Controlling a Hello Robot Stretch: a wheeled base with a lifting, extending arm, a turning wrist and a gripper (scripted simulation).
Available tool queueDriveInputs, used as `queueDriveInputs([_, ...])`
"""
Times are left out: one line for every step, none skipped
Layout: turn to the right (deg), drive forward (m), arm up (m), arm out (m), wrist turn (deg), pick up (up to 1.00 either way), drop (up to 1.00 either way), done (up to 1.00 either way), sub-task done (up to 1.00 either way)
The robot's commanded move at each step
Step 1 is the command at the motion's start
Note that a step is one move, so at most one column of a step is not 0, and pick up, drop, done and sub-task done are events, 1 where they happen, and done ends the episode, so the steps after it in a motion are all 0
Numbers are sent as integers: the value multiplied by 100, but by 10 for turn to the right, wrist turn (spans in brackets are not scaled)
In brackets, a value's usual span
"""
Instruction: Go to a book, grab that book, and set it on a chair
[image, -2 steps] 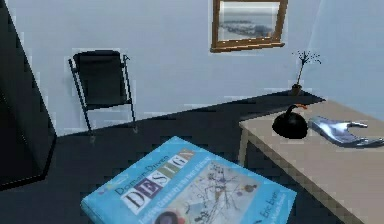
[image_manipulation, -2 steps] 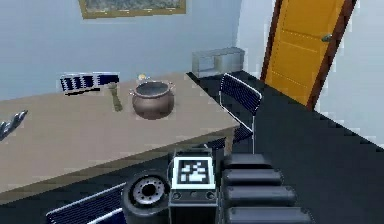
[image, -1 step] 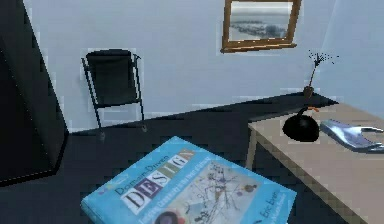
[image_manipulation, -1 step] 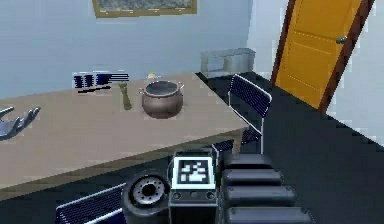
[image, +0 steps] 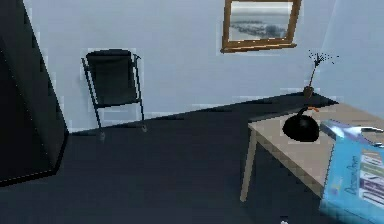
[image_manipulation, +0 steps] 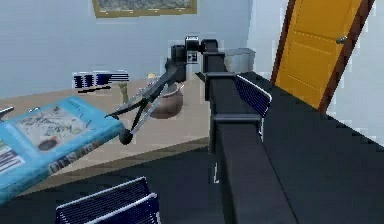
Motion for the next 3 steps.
queueDriveInputs([0, 0, 0, 0, 390, 0, 0, 0, 0])
queueDriveInputs([0, 0, -38, 0, 0, 0, 0, 0, 0])
queueDriveInputs([0, 0, -50, 0, 0, 0, 0, 0, 0])
